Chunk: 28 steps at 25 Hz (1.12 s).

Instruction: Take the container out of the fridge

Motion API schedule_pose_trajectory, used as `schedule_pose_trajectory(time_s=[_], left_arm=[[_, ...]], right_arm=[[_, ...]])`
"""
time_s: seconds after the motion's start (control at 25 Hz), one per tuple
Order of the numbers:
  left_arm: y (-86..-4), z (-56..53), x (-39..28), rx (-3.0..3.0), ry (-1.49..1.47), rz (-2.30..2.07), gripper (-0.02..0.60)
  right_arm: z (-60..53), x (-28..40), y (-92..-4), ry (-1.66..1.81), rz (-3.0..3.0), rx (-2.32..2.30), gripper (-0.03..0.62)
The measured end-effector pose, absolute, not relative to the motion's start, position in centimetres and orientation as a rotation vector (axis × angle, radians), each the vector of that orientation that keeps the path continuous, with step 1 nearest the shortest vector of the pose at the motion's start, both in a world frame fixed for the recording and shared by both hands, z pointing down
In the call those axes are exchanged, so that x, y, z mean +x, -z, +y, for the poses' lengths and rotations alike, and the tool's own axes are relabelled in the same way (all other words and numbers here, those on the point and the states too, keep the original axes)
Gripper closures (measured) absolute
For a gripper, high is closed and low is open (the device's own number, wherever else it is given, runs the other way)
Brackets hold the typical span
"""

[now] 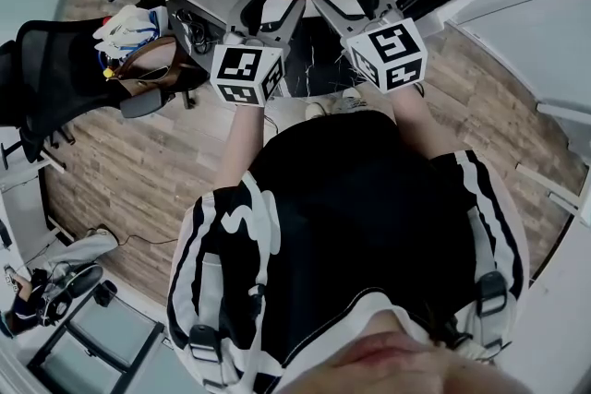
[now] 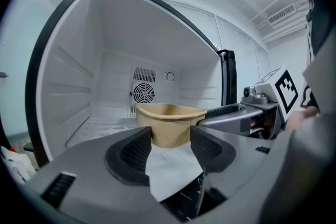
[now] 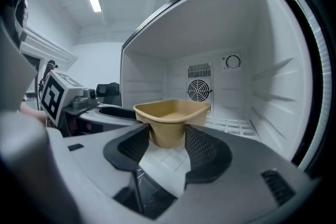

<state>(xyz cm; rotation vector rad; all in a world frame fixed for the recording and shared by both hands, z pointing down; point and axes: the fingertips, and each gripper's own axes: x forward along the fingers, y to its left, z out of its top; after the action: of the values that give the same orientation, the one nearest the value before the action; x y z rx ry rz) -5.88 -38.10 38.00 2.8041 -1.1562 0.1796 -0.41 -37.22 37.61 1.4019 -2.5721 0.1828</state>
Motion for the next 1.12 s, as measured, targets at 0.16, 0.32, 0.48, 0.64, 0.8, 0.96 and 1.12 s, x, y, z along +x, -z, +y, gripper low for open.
schedule_pose_trajectory(time_s=[0.16,0.32,0.48,0.64,0.8,0.96,1.12], left_arm=[[-38.0,-37.7,-6.0,2.805,-0.176,-1.157,0.345],[-38.1,-37.3,-6.2,2.808,-0.176,-1.153,0.345],[-38.1,-37.0,-6.5,2.812,-0.175,-1.146,0.345],[-38.1,-36.7,-6.5,2.818,-0.166,-1.139,0.345],[-38.2,-36.3,-6.8,2.822,-0.167,-1.133,0.345],[-38.2,-35.8,-7.0,2.828,-0.166,-1.123,0.345],[-38.2,-35.3,-7.1,2.832,-0.172,-1.120,0.345]], right_arm=[[-36.8,-0.6,-37.6,-0.184,-2.573,1.406,0.378],[-36.4,-0.8,-37.7,-0.182,-2.573,1.411,0.378],[-36.1,-1.0,-37.7,-0.179,-2.571,1.417,0.378],[-35.8,-1.1,-37.7,-0.175,-2.566,1.427,0.378],[-35.3,-1.3,-37.7,-0.174,-2.565,1.436,0.378],[-34.8,-1.6,-37.8,-0.169,-2.564,1.441,0.378],[-34.3,-1.7,-37.8,-0.161,-2.560,1.445,0.378]])
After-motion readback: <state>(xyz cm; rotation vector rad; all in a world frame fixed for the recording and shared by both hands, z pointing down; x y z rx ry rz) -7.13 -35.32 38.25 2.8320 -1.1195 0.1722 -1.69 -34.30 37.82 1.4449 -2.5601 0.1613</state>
